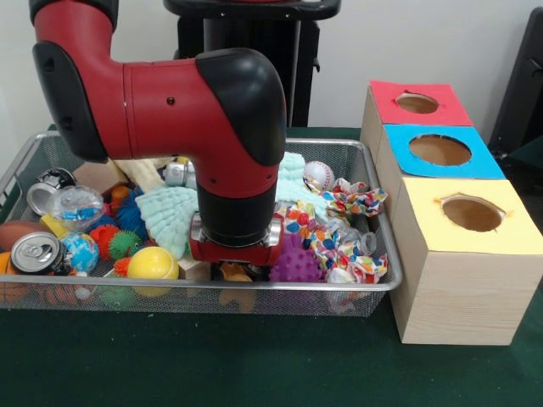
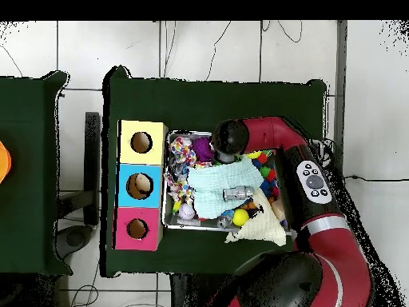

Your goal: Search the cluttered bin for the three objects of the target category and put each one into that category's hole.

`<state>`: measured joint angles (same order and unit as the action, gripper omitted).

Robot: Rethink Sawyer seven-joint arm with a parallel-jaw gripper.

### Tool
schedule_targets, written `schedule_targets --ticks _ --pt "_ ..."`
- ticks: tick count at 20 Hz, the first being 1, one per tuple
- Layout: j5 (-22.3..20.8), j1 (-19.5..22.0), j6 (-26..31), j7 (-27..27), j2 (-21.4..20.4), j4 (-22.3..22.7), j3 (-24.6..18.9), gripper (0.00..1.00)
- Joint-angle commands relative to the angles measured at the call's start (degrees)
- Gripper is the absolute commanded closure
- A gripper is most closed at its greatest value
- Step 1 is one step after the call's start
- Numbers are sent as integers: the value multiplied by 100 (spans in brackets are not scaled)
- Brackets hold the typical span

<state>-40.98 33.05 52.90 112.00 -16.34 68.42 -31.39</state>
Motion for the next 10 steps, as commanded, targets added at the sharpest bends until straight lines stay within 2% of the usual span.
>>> schedule_targets --ticks 1,10 --pt "-126 -50 -262 -1201 420 -76 -120 0" --pt "-135 -56 -255 -1094 360 -44 -60 0"
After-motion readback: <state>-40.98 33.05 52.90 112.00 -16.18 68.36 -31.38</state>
